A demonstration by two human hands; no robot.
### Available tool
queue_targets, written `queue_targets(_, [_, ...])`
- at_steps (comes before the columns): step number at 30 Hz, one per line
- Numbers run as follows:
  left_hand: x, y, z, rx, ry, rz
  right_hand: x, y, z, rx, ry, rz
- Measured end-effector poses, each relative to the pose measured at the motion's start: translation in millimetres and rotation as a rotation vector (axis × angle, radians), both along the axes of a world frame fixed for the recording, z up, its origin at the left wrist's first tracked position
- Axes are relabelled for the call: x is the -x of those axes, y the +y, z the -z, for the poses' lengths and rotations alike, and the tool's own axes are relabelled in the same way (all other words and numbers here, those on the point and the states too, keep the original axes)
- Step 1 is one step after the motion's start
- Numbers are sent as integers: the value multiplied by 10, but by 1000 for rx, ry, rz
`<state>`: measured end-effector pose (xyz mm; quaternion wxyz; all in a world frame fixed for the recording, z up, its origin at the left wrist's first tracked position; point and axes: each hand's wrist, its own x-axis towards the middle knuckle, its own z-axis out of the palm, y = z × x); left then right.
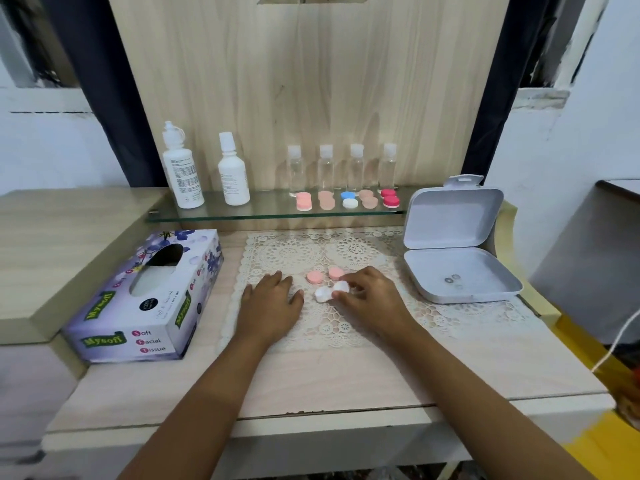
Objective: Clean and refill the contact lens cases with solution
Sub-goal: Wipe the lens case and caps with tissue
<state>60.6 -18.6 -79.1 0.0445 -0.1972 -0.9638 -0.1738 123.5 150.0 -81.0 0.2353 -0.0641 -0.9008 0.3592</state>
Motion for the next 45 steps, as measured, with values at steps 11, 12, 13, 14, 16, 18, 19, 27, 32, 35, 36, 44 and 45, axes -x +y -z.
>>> queue_targets(11, [79, -48, -77, -384, -138, -76, 4, 63, -10, -224, -145, -43])
queue_targets(12, [81, -59, -122, -439, -199, -75, 2, 64, -7, -227, -148, -44])
queue_targets(13, [77, -68, -178, -480, -259, -63, 4, 66, -2, -225, -146, -46])
queue_targets(14, [70, -80, -237, -495, -298, -40, 5, 71, 7, -218, -142, -46])
queue_targets(16, [64, -107, -383, -469, -272, 2, -2, 83, 25, -200, -128, -41])
queue_targets(18, [50, -178, -586, -433, -142, 14, -7, 90, 36, -198, -114, -43])
queue_targets(19, [55, -243, -702, -418, -61, 14, -5, 90, 36, -199, -110, -47])
queue_targets(27, [464, -1195, -1166, -13, 185, -252, -12, 77, 25, -235, -99, -56])
queue_targets(32, [676, -1592, -990, 354, 4, -70, -10, 77, 27, -241, -90, -48])
queue_targets(35, [676, -1618, -932, 445, -66, -20, -3, 75, 27, -243, -99, -44])
queue_targets(36, [682, -1610, -913, 470, -68, -20, -1, 74, 26, -244, -102, -44])
queue_targets(44, [684, -1564, -807, 439, -17, -8, 4, 77, 24, -248, -101, -50])
queue_targets(45, [676, -1565, -806, 430, -11, -12, 6, 75, 23, -247, -99, -52])
